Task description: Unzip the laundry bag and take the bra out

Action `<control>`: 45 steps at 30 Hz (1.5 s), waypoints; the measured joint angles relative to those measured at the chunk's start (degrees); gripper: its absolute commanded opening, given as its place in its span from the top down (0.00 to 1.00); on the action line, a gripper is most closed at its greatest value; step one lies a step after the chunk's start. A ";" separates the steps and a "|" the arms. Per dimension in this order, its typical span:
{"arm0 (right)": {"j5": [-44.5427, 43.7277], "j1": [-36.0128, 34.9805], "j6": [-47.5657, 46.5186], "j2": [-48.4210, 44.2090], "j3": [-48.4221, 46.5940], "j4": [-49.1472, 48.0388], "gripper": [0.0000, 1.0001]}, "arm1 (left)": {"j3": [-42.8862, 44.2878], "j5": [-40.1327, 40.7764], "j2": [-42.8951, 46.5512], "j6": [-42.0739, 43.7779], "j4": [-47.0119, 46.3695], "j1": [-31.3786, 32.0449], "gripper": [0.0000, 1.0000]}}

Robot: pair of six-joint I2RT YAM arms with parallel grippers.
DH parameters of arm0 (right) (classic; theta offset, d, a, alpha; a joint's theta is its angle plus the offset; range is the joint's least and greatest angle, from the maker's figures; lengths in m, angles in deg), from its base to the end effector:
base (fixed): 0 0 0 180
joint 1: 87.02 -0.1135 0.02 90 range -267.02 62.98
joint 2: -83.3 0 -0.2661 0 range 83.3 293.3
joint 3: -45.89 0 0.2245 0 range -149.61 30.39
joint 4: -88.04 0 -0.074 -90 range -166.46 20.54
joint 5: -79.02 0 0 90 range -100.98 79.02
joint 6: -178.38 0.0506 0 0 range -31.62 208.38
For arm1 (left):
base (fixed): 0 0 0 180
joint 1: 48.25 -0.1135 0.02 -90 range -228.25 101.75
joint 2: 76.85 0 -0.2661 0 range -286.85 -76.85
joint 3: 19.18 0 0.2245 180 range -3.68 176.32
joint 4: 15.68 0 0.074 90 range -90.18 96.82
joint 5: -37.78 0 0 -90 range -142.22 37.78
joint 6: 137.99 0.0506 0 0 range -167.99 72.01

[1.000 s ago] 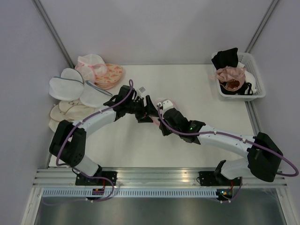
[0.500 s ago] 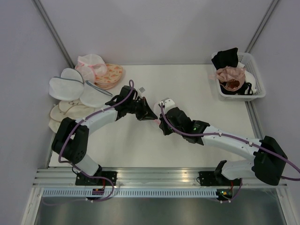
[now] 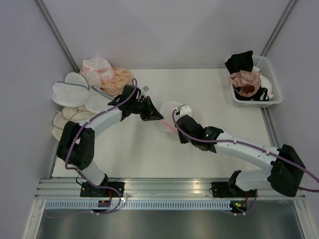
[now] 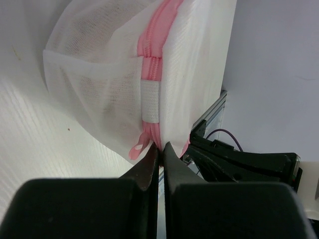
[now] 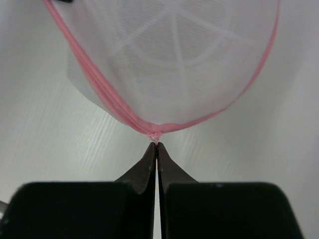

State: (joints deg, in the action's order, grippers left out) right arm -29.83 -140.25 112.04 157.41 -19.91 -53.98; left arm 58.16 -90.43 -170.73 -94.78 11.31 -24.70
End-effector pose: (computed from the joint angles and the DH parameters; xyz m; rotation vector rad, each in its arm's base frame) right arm 0.1648 0.1933 0.2489 -0.4457 2.2980 0.2788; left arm 0.2952 -0.1628 0.2367 -0.1406 2.5445 -1.3371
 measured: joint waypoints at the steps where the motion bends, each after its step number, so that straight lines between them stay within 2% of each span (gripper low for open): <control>1: -2.01 0.00 0.46 0.17 -0.20 1.01 1.00 | 0.39 -0.37 -0.28 0.31 0.33 -0.13 0.98; 6: -9.38 0.15 2.14 2.56 -2.25 4.90 0.99 | 5.09 -2.91 -4.13 3.08 3.08 -1.22 0.98; 11: -12.02 0.15 2.01 1.88 -3.91 5.40 1.00 | 15.15 -7.56 -12.15 6.84 7.72 -2.93 0.95; 12: -11.58 0.15 1.77 1.25 -3.91 4.98 1.00 | 17.55 -8.68 -14.12 7.48 8.37 -3.10 0.78; 14: -9.92 0.15 1.09 -0.48 -3.91 4.79 1.00 | 21.66 -10.29 -17.29 8.85 9.40 -3.19 0.53; 15: -8.76 0.22 0.74 -1.57 -3.78 5.01 0.99 | 23.15 -10.49 -18.32 9.20 9.49 -3.32 0.36; 18: -4.72 0.24 -0.13 -4.07 -3.50 4.57 1.00 | 24.26 -9.86 -18.73 9.46 9.53 -3.67 0.13; 20: -2.16 0.24 -0.66 -4.55 -3.50 3.82 1.00 | 23.08 -8.00 -17.20 9.44 9.35 -3.72 0.07; 24: 2.54 0.26 -1.68 -3.91 -3.48 2.25 0.99 | 15.34 -4.02 -8.41 8.79 9.57 -3.08 0.04; 28: 6.54 0.24 -2.49 -2.36 -3.48 0.17 1.00 | 7.50 -2.23 2.58 6.91 8.35 -0.85 0.04; 30: 7.58 0.24 -2.62 -1.75 -3.48 -0.39 0.99 | 4.92 -2.03 5.33 5.70 7.17 1.14 0.04; 34: 8.96 0.24 -2.91 -0.98 -3.45 -1.29 1.00 | 2.36 -0.98 4.90 3.98 5.64 5.66 0.05; 37: 9.11 0.24 -2.95 -0.98 -3.45 -1.49 1.00 | 2.21 -0.66 2.73 3.54 5.09 7.61 0.09; 40: 9.14 0.26 -2.99 -0.98 -3.45 -1.53 1.00 | 2.16 0.20 0.31 2.89 4.44 8.50 0.30; 41: 9.16 0.24 -3.02 -1.01 -3.45 -1.51 0.99 | 2.14 0.35 -0.24 2.73 4.31 8.57 0.47; 43: 9.25 0.24 -3.10 -1.03 -3.45 -1.53 1.00 | 2.12 0.61 -1.20 1.99 3.67 8.57 0.65; 44: 9.38 0.24 -3.13 -1.09 -3.45 -1.51 1.00 | 2.10 0.66 -1.49 1.75 3.23 8.57 0.83; 45: 9.38 0.26 -3.15 -1.16 -3.45 -1.51 1.00 | 2.08 0.72 -1.62 1.36 2.97 8.57 0.92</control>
State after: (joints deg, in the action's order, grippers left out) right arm -20.46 -139.99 108.89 156.25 -23.37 -55.49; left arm 60.24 -89.71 -172.35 -93.42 14.28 -16.13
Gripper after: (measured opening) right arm 0.007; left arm 0.318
